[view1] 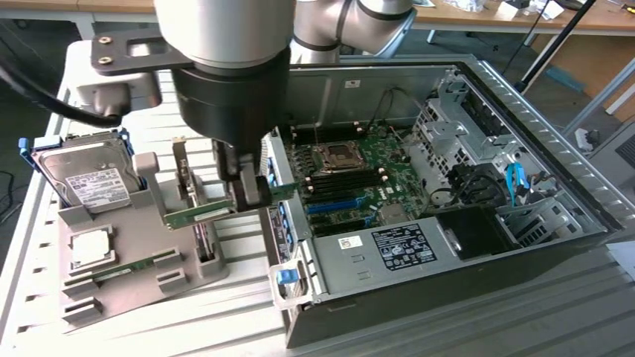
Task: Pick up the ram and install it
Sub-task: 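Pick up the ram and move it above insertion slot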
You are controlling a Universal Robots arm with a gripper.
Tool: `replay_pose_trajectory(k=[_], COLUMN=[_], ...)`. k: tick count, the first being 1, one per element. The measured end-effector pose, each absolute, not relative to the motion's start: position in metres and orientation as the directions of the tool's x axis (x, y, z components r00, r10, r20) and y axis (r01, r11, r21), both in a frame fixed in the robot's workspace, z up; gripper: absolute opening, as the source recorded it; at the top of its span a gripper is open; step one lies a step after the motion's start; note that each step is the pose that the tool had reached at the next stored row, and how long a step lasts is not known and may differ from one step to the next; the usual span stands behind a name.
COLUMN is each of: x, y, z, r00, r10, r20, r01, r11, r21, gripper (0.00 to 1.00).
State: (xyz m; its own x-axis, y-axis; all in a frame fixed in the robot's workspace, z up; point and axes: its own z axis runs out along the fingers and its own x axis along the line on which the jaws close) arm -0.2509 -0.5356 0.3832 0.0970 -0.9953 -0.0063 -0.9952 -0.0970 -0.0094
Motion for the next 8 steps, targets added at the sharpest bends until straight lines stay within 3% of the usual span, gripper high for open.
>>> replay_pose_trajectory(k=[8], x=[-0.214], y=[-0.536], z=[0.382], r00=[0.097], r10=[-0.995], r20=[-0.008], r01=[-0.995], r11=[-0.097], r21=[-0.009], gripper=[0.14])
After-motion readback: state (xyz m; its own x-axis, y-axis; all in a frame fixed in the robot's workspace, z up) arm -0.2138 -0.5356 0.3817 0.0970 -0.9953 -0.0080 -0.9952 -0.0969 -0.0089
